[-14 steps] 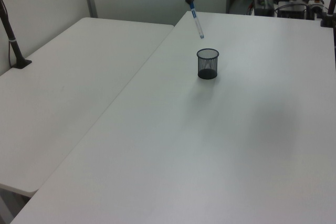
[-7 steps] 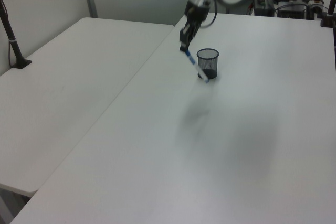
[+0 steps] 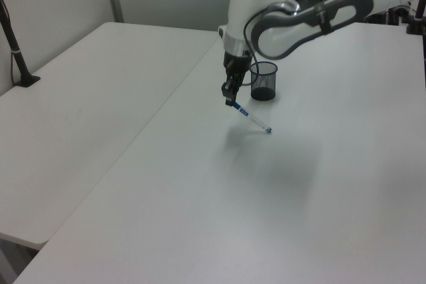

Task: Remove the marker
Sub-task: 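Move the marker beside the cup and lower it onto the table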

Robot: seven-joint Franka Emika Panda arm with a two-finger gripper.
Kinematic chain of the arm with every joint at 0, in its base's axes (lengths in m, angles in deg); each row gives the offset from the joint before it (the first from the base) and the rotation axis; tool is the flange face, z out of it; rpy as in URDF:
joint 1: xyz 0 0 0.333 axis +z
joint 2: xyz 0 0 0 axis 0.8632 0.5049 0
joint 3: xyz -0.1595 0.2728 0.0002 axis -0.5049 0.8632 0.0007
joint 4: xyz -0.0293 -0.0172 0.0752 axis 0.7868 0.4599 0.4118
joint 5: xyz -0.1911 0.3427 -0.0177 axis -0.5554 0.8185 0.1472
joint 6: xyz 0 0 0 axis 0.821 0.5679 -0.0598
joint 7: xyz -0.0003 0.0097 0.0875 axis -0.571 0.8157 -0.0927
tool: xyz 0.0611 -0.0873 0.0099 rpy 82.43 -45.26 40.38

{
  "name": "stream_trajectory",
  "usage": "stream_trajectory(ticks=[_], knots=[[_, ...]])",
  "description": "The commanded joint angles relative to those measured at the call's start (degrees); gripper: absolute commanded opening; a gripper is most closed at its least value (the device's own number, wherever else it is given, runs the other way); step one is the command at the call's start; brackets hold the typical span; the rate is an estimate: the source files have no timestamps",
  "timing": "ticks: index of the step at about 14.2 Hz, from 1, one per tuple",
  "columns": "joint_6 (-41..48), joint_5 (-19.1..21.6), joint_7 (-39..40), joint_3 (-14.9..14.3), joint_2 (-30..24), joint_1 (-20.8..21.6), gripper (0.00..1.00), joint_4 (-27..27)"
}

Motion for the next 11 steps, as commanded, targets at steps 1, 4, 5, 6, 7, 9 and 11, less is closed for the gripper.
stream_trajectory(ticks=[1, 4, 5, 6, 7, 9, 11], knots=[[2.1, -1.0, -0.9, -0.4, 1.6, 1.1, 0.17, -1.6], [0.5, -1.0, -0.8, -0.4, 3.4, 1.1, 0.32, -1.6], [-0.9, -1.0, -0.9, -0.4, 3.6, 1.1, 0.32, -1.5], [-1.3, -1.0, -0.9, -0.4, 3.5, 1.0, 0.32, -1.1], [-1.4, -1.0, -0.9, -0.4, 3.5, 1.0, 0.33, -1.1], [-1.4, -1.0, -1.0, -0.4, 3.5, 1.0, 0.38, -1.1], [-1.0, -0.9, -1.0, -0.4, 2.9, 1.1, 0.42, -1.1]])
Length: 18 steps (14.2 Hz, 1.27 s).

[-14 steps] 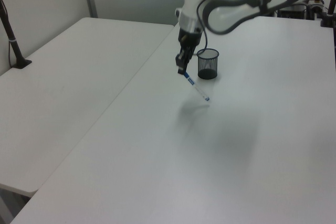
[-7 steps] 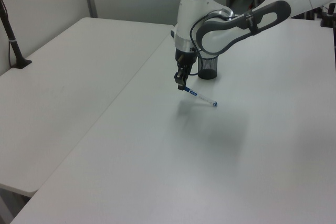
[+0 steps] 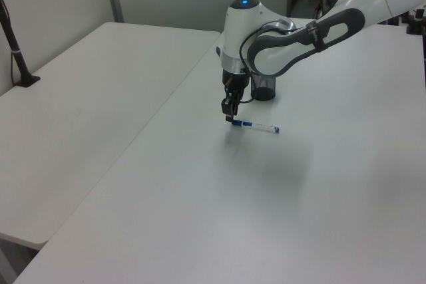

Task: Remove the marker

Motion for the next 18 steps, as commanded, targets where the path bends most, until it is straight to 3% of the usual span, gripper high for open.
stream_trajectory(ticks=[1, 4, 5, 7, 10, 12, 14, 15, 18], knots=[[0.0, -0.7, -1.0, -0.4, -2.7, 0.3, 0.50, 0.0], [4.0, -0.7, -0.9, -0.4, -15.6, -0.6, 0.84, 8.1], [8.1, -0.7, -0.6, 0.4, -19.9, -2.1, 0.88, 9.7], [15.3, -2.1, -0.4, 5.1, -28.5, -7.3, 1.00, 14.2], [25.4, -4.7, 0.1, 13.5, -37.7, -15.8, 1.00, 19.8], [29.6, -3.7, 7.0, 13.9, -39.5, -18.3, 1.00, 20.4], [29.9, -3.5, 7.8, 13.6, -39.5, -19.6, 1.00, 20.5], [29.7, -3.4, 8.1, 12.7, -39.4, -20.0, 1.00, 20.4], [29.4, 0.2, 9.2, 6.6, -39.4, -18.2, 1.00, 19.8]])
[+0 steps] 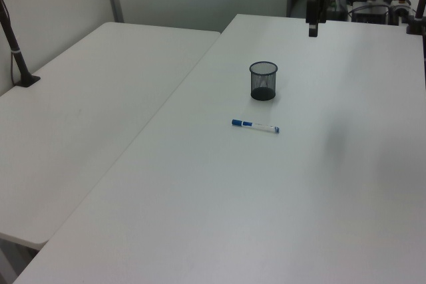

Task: Remove the marker

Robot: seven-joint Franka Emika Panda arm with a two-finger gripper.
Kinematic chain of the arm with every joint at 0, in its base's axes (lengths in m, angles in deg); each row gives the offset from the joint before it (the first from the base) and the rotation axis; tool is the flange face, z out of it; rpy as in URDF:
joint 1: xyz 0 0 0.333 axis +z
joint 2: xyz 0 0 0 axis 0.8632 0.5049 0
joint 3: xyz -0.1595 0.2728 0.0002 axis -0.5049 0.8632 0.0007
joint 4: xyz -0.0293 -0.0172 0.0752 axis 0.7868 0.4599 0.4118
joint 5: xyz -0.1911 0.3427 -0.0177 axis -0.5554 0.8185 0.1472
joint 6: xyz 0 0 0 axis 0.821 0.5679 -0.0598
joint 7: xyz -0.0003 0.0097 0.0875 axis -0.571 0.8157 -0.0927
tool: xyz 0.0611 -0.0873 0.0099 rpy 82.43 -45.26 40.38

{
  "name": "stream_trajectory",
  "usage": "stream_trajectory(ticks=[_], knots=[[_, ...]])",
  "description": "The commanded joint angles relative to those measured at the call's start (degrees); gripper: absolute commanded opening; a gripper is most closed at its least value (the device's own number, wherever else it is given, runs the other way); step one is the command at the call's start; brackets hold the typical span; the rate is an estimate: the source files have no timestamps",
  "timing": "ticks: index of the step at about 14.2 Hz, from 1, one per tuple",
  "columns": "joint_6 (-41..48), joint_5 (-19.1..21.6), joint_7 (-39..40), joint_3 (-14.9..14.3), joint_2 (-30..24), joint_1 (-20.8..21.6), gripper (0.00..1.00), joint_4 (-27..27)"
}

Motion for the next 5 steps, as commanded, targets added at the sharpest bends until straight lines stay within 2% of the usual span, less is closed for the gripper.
stream_trajectory(ticks=[1, 4, 5], knots=[[-0.1, 3.0, 1.8, -5.6, -1.1, 3.3, 1.00, 0.9], [-0.2, 2.9, 1.6, -9.4, -0.9, 7.4, 1.00, 0.8], [-0.2, 2.6, 1.6, -9.8, -0.8, 8.0, 1.00, 0.8]])
